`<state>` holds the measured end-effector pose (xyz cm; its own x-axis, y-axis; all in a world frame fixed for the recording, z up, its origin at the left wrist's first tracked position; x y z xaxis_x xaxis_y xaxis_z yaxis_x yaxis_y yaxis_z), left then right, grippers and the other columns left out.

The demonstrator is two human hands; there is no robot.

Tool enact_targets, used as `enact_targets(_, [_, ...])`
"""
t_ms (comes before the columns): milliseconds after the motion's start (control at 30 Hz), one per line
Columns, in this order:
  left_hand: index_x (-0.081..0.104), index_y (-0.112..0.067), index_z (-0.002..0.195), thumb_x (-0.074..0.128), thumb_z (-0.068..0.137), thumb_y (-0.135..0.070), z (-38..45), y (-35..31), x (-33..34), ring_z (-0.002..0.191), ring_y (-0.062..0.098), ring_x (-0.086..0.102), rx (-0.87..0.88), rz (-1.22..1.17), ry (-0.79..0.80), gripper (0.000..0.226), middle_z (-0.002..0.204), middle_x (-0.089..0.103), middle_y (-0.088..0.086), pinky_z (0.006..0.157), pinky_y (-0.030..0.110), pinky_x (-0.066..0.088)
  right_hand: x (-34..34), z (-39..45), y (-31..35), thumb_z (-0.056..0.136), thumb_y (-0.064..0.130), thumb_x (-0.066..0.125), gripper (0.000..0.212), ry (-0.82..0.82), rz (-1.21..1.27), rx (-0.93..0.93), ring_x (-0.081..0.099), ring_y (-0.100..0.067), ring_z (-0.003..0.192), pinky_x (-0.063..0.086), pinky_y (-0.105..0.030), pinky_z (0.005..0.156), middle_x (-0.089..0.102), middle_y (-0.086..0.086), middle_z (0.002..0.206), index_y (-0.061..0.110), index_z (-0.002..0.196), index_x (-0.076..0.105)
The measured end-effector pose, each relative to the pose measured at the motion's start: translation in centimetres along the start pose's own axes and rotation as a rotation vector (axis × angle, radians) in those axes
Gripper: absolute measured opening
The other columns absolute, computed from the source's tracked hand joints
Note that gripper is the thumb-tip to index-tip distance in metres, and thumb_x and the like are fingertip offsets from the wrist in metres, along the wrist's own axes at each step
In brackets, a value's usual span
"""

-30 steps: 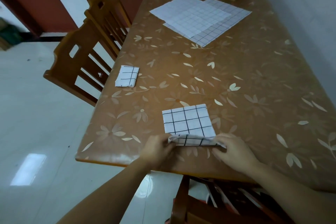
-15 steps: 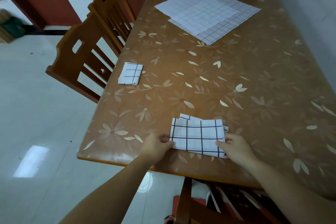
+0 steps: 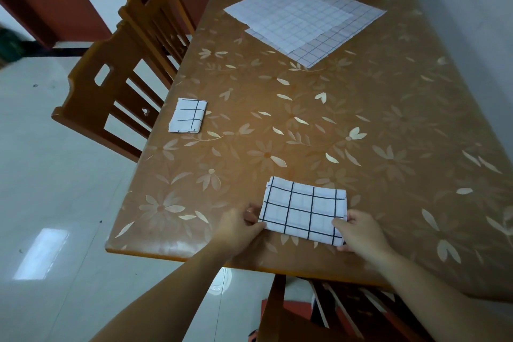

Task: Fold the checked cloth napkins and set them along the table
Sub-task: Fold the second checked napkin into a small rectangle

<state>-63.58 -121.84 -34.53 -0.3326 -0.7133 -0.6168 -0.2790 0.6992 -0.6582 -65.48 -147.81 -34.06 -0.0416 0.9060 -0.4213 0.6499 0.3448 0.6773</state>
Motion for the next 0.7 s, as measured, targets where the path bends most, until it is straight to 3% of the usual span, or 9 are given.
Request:
enact_targets(100, [0.060, -0.028, 0.117, 0.068, 0.087, -0.030, 0.0, -0.1, 0.2, 0.084, 0.003, 0.060, 0.005, 0.090, -0.032, 0.031, 0.080, 0.065, -0.019, 0.062, 0.008, 0.036, 0.0, 0.1, 0.2, 0.090, 0.012, 0.058, 0.009, -0.004, -0.017, 0.013, 0.068, -0.024, 0.077, 0.059, -0.034, 0.056, 0.068, -0.005, 0.089, 0.012, 0.082, 0.063])
enact_targets(200, [0.060, -0.027, 0.120, 0.067, 0.087, -0.031, 0.1, -0.4, 0.3, 0.083, 0.005, 0.061, 0.009, 0.123, -0.053, 0.034, 0.082, 0.069, -0.014, 0.060, 0.011, 0.037, 0.0, 0.3, 0.2, 0.087, 0.013, 0.060, 0.014, -0.037, -0.119, 0.011, 0.067, -0.025, 0.067, 0.058, -0.034, 0.053, 0.068, -0.010, 0.081, 0.003, 0.078, 0.062])
enact_targets(300, [0.055, -0.032, 0.123, 0.065, 0.088, -0.030, 0.0, -0.7, 0.3, 0.081, 0.005, 0.060, 0.031, 0.166, -0.056, 0.036, 0.088, 0.069, -0.012, 0.060, 0.009, 0.036, -0.1, 0.4, 0.1, 0.083, 0.015, 0.062, 0.023, -0.068, -0.221, -0.047, 0.063, -0.030, 0.064, 0.043, -0.028, 0.050, 0.068, -0.020, 0.079, -0.008, 0.081, 0.060])
enact_targets(433, [0.049, -0.037, 0.130, 0.059, 0.092, -0.029, -0.2, -0.4, 0.3, 0.084, 0.009, 0.063, 0.108, 0.175, -0.043, 0.039, 0.089, 0.070, -0.009, 0.069, 0.017, 0.047, -0.1, 0.3, 0.3, 0.082, 0.017, 0.064, 0.024, -0.062, -0.257, -0.076, 0.066, -0.030, 0.071, 0.042, -0.028, 0.052, 0.069, -0.017, 0.076, -0.007, 0.078, 0.062])
enact_targets(533, [0.054, -0.033, 0.122, 0.058, 0.093, -0.028, -0.3, 0.0, 0.2, 0.085, 0.009, 0.063, 0.147, 0.198, -0.057, 0.029, 0.090, 0.072, -0.009, 0.073, 0.022, 0.049, -0.1, 0.0, 0.5, 0.081, 0.018, 0.065, 0.023, -0.056, -0.283, -0.093, 0.058, -0.023, 0.056, 0.037, -0.027, 0.050, 0.066, -0.014, 0.068, 0.002, 0.067, 0.057])
enact_targets(700, [0.063, -0.029, 0.099, 0.061, 0.091, -0.026, -0.5, 0.5, 0.3, 0.082, 0.008, 0.061, 0.197, 0.221, -0.053, 0.009, 0.084, 0.064, -0.015, 0.074, 0.024, 0.052, -0.2, -0.6, 0.9, 0.080, 0.017, 0.066, 0.041, -0.032, -0.306, -0.128, 0.036, -0.013, 0.043, 0.025, -0.025, 0.044, 0.038, 0.001, 0.047, 0.014, 0.054, 0.034])
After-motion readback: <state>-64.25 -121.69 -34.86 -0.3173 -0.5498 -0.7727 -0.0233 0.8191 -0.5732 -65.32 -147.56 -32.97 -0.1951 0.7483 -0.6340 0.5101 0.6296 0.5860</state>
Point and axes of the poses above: each hand's wrist, its own z-axis towards the middle knuckle, its own x-axis out of the palm, y = z × x, the point moved 2 cm from there along z, towards the middle knuckle
